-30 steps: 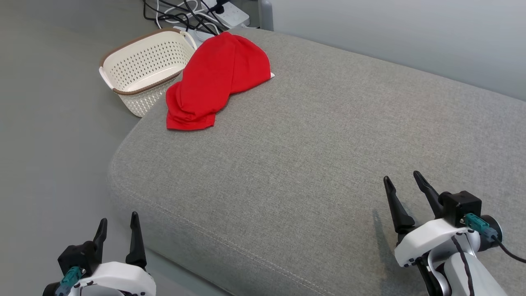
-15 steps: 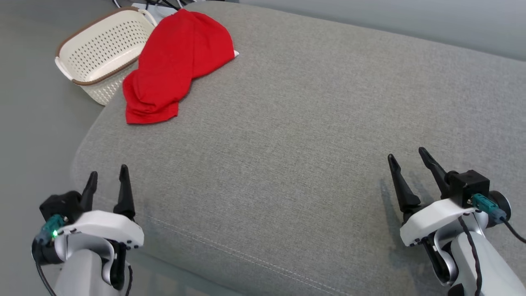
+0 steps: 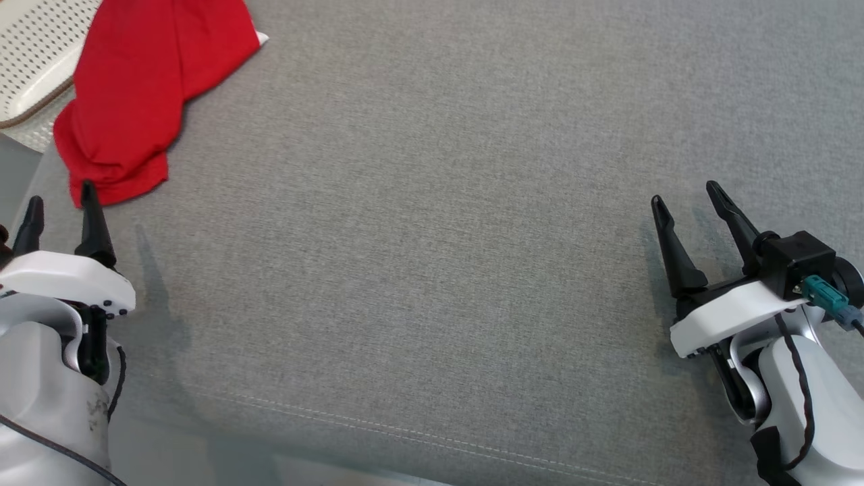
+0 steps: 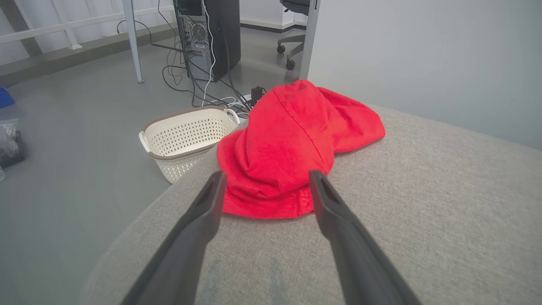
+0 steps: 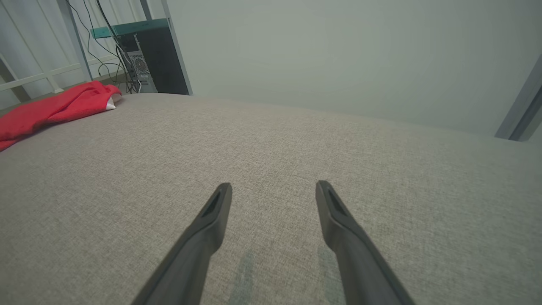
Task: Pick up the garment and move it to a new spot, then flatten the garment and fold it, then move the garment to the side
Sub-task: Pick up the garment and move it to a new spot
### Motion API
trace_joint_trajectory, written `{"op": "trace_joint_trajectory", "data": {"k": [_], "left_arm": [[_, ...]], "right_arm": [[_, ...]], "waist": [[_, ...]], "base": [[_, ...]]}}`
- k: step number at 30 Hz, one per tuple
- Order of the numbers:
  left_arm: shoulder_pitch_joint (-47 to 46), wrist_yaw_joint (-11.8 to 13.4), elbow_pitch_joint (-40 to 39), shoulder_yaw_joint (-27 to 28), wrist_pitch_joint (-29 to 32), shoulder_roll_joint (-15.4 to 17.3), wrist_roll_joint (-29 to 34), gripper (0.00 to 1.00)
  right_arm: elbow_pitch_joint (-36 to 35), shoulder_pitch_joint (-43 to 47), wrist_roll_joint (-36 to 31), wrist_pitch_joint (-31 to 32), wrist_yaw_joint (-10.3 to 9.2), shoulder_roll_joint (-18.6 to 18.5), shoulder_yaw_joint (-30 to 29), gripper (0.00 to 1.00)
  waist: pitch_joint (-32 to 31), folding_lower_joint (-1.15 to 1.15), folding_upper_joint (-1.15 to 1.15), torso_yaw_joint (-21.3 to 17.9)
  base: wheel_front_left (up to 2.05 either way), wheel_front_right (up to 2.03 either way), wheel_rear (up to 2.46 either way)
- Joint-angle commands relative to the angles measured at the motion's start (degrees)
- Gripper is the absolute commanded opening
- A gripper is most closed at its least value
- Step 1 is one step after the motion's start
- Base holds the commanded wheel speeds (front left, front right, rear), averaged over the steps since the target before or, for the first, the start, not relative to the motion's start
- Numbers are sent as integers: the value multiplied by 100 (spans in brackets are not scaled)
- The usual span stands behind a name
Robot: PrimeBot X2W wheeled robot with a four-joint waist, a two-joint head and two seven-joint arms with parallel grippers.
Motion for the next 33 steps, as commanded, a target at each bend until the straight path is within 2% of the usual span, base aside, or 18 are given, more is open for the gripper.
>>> {"op": "trace_joint_trajectory", "data": {"k": [1,8,18,22,27,31,33], "left_arm": [[-244,-41,22,181,-33,373,-29,100],[-619,42,380,291,-33,623,26,100],[-987,658,787,501,-33,981,169,100],[-1128,758,1020,627,-33,1158,134,100],[-1286,673,1258,601,-33,1333,178,100],[-1396,477,1374,571,-33,1354,167,100],[-1436,456,1468,543,-33,1363,186,100]], "right_arm": [[-214,-71,-41,-68,-1,-15,83,100],[-579,-142,-66,-68,-1,-70,44,100],[-894,-198,-118,-68,-1,-217,39,100],[-940,-215,-130,-68,-1,-257,45,100],[-990,-252,-142,-68,-1,-295,43,100],[-1029,-261,-143,-68,-1,-310,9,100],[-1039,-257,-145,-68,-1,-300,1,100]], "waist": [[279,0,0,-261],[609,0,0,-538],[904,0,0,-774],[1004,0,0,-857],[1130,0,0,-934],[1215,0,0,-966],[1245,0,0,-991]], "base": [[0,0,0],[0,0,0],[0,0,0],[0,0,0],[0,0,0],[0,0,0],[0,0,0]]}}
